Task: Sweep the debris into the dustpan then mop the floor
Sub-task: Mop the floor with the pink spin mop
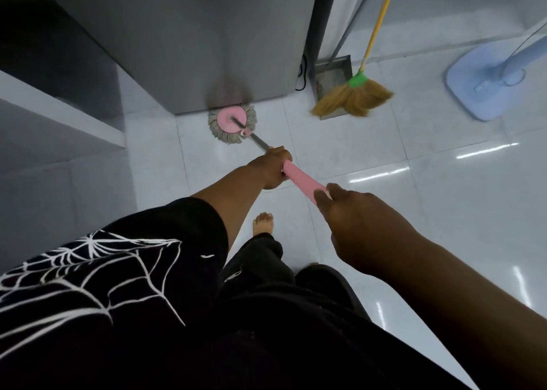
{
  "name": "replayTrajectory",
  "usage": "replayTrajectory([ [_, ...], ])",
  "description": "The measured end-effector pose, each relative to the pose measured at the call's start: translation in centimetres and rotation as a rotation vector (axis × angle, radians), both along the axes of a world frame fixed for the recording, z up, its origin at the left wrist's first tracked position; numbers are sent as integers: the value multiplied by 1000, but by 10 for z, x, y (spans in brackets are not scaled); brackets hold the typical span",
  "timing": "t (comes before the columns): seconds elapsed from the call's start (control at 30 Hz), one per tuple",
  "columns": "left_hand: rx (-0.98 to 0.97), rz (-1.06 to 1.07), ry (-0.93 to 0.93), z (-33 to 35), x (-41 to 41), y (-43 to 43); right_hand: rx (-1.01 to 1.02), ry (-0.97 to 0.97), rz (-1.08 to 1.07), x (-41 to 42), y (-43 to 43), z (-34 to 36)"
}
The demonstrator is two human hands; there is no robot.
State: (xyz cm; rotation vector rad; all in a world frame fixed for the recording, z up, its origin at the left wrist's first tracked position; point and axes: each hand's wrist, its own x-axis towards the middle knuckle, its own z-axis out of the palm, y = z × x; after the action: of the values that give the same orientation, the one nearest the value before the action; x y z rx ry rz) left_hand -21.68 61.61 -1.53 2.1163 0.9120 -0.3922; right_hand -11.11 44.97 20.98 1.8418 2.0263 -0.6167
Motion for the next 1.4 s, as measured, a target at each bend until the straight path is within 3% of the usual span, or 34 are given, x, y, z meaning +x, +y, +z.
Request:
replayTrajectory([
  [0.73, -28, -349, 6, 47, 65, -242, -49, -44, -331, 18, -259, 49],
  [1.07, -54, -405, -14, 39, 68, -211, -42, -86, -336, 19, -231, 42],
  [1.4, -24, -445, 6, 17, 59, -89, -43, -95, -417, -10, -113, 17],
])
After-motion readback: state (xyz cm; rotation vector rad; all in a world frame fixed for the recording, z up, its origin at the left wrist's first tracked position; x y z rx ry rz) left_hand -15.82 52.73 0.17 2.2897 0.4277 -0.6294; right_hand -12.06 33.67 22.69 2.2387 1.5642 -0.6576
